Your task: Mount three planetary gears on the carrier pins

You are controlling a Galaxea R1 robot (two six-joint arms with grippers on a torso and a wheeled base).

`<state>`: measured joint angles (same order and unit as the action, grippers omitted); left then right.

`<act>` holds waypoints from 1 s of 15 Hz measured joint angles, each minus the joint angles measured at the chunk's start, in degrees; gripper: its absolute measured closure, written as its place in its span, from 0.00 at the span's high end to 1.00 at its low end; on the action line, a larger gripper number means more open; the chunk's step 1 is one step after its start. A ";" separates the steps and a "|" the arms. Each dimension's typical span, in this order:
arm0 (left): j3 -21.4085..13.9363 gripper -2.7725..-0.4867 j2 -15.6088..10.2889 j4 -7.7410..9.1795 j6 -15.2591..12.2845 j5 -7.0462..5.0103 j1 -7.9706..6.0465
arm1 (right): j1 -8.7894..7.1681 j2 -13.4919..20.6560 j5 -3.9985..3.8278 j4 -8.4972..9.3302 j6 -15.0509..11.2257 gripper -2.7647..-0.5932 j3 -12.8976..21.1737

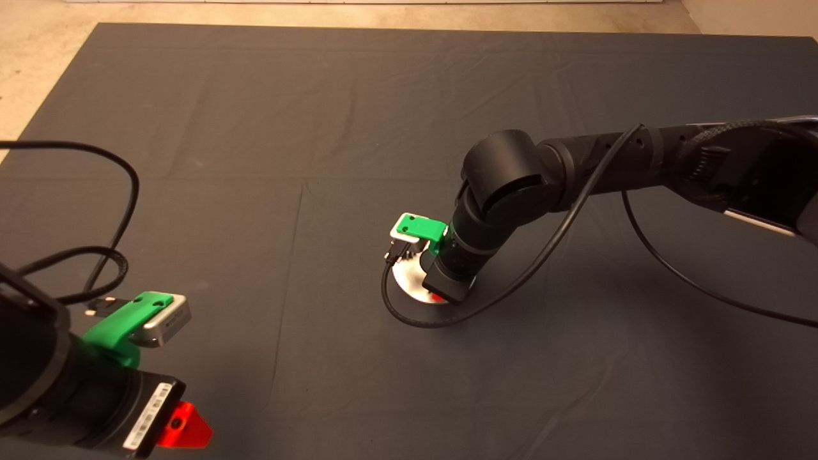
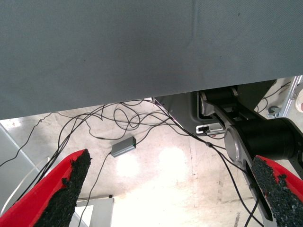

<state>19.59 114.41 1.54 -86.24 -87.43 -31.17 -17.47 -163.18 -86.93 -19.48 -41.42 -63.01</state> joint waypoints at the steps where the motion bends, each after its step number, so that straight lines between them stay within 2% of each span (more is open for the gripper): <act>1: 0.00 0.87 0.00 0.00 0.02 0.00 0.00 | 0.00 0.01 0.00 0.00 0.00 0.16 0.00; 13: 0.00 0.87 -0.02 0.00 0.13 -0.02 0.00 | 0.00 -0.32 -0.12 -0.06 0.00 0.16 0.17; 15: 0.00 0.87 -0.01 0.00 0.16 0.00 0.00 | 0.02 -0.90 -0.61 -0.39 0.00 0.16 0.17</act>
<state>19.59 114.40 1.54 -86.08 -87.43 -31.17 -17.44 -164.09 -87.54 -19.87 -41.42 -62.84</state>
